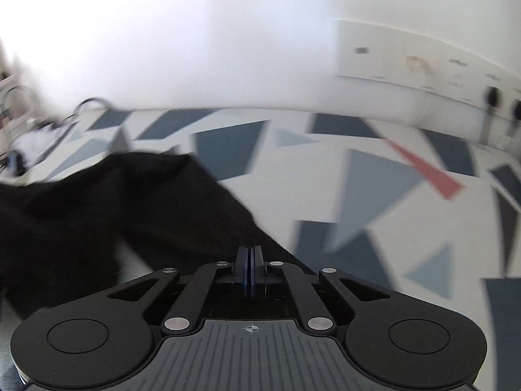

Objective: Fold clothes

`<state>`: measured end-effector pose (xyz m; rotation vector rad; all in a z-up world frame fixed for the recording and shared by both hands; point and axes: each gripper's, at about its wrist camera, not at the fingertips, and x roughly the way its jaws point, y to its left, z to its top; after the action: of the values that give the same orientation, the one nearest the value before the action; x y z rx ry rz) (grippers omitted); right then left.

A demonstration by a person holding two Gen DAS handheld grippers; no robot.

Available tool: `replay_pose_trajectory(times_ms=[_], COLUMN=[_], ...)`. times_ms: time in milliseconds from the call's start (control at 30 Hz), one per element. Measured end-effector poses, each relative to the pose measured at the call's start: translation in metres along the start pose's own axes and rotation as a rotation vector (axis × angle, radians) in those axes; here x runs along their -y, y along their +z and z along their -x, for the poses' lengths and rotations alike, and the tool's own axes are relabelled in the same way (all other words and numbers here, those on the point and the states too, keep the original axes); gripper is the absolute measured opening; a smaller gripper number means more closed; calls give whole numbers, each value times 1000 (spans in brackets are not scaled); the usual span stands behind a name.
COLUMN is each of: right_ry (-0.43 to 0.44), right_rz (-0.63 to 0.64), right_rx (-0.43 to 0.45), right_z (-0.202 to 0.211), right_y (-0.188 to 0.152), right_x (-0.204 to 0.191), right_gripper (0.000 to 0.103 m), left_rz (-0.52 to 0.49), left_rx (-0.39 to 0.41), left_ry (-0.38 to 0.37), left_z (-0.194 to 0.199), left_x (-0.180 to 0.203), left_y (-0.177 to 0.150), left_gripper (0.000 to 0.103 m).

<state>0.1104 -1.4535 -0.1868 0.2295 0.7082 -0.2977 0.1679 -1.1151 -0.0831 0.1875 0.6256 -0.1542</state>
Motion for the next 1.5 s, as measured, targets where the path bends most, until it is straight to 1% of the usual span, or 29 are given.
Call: replay_pose_trajectory(times_ms=[67, 167, 267, 300, 367, 400, 433, 467, 500, 533, 567, 633, 700, 733, 833, 867, 900, 967, 1033, 1100, 1133, 1167, 1200, 1233, 1267, 1300, 1400, 1433, 1500], right_ry=[-78, -224, -412, -455, -484, -474, -441, -401, -354, -307, -251, -123, 1, 62, 253, 302, 340, 384, 417, 427, 428, 420, 405, 389, 364, 330, 209, 171, 100], right_rz=[-64, -190, -348, -393, -467, -485, -469, -429, -378, -326, -278, -189, -90, -40, 115, 166, 218, 304, 346, 370, 379, 381, 377, 373, 350, 307, 139, 82, 0], right_rx=[13, 27, 73, 82, 78, 74, 73, 76, 78, 80, 80, 75, 61, 53, 42, 41, 40, 32, 3, -32, -48, -54, -52, -51, -35, -5, 105, 145, 237], right_z=[9, 26, 57, 68, 88, 96, 101, 105, 108, 112, 112, 106, 95, 88, 69, 66, 62, 56, 48, 41, 38, 36, 35, 34, 35, 37, 52, 60, 85], right_y=[-4, -21, -44, -51, -63, -66, -67, -67, -67, -67, -66, -62, -56, -53, -48, -48, -48, -50, -51, -53, -52, -51, -48, -46, -41, -36, -3, 10, 33], right_x=[29, 83, 138, 153, 178, 185, 184, 176, 165, 155, 142, 112, 78, 60, 9, -7, -23, -44, -59, -71, -76, -77, -78, -79, -75, -68, -37, -25, -3], right_gripper=[1, 1, 0, 0, 0, 0, 2, 6, 14, 20, 28, 29, 30, 30, 31, 33, 35, 39, 41, 41, 41, 37, 20, 6, 6, 6, 5, 5, 5], left_rz=[-22, -44, -65, -74, -98, -110, -116, -119, -119, -120, -122, -127, -129, -132, -142, -142, -141, -131, -115, -105, -104, -101, -93, -83, -72, -64, -40, -16, 1], left_rx=[4, -6, -18, -30, -63, -80, -93, -103, -108, -107, -106, -109, -127, -140, -188, -208, -231, -284, -327, -342, -330, -316, -306, -299, -291, -267, -154, -116, -31], left_ry=[-31, -101, -175, -193, -221, -234, -243, -249, -250, -247, -242, -229, -227, -230, -244, -242, -240, -236, -227, -207, -197, -187, -175, -163, -151, -130, -58, -49, -69], left_z=[-3, -8, -14, -16, -20, -22, -24, -24, -24, -23, -22, -20, -19, -19, -17, -18, -19, -24, -30, -34, -34, -33, -33, -32, -31, -28, -16, -11, 5], left_x=[10, 30, 52, 57, 68, 73, 75, 76, 76, 74, 72, 68, 62, 59, 50, 48, 45, 42, 39, 37, 35, 32, 28, 23, 19, 14, -2, -9, -14], left_y=[0, -3, -7, -9, -15, -18, -21, -24, -27, -30, -32, -36, -41, -44, -56, -61, -66, -76, -86, -92, -94, -94, -93, -89, -86, -81, -56, -45, -24], left_gripper=[9, 9, 10, 10, 14, 21, 32, 38, 50, 58, 60, 65, 68, 71, 74, 75, 76, 77, 77, 76, 63, 49, 21, 11, 10, 9, 8, 8, 8])
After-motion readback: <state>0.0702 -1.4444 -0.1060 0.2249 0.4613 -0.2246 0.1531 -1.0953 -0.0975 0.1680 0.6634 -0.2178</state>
